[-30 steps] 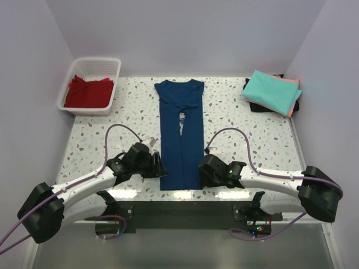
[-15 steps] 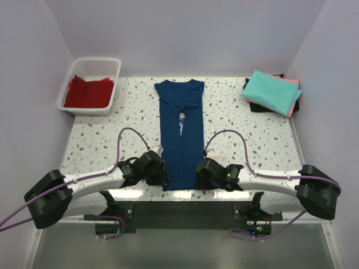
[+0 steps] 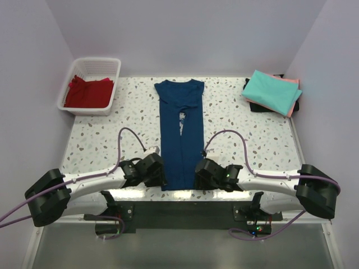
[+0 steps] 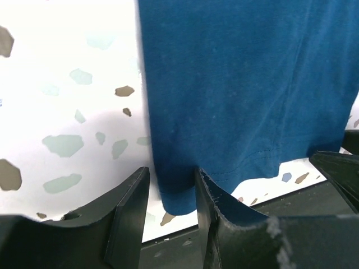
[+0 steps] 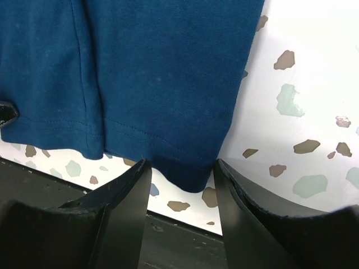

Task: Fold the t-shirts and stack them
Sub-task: Fold the tshirt

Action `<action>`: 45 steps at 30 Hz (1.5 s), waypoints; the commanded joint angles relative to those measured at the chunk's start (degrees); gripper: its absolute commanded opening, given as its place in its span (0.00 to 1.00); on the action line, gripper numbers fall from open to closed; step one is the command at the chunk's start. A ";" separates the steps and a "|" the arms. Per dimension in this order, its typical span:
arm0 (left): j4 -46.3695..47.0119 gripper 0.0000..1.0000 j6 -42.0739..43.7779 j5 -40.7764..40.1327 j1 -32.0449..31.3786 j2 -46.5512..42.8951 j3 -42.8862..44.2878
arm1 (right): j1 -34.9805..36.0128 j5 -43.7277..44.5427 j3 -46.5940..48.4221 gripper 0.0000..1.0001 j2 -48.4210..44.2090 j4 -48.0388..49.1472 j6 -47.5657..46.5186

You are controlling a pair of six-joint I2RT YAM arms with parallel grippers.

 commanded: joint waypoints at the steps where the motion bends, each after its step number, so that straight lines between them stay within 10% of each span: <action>1: -7.63 0.44 -2.53 -2.81 -1.11 0.12 -0.26 | 0.46 1.20 -1.61 0.54 2.12 -2.57 1.33; 11: -4.74 0.45 -4.38 0.00 -2.87 0.83 -1.93 | 0.73 0.94 -2.48 0.54 2.82 -2.14 1.95; 15: -3.33 0.31 -5.17 0.27 -2.88 2.32 -2.63 | 0.73 0.67 -2.57 0.50 4.40 -1.70 2.04; 21: -3.85 0.00 -5.17 -0.87 -2.88 5.13 -1.58 | 0.82 0.41 -1.96 0.23 6.34 -2.04 2.04; 24: -4.82 0.00 -5.17 -1.58 -2.88 4.87 -1.40 | 0.90 1.11 -1.96 0.00 5.29 -3.18 2.39; 45: -13.08 0.00 -20.90 -11.59 -19.65 0.83 0.52 | 17.95 11.56 -0.04 0.00 -4.64 -17.85 13.28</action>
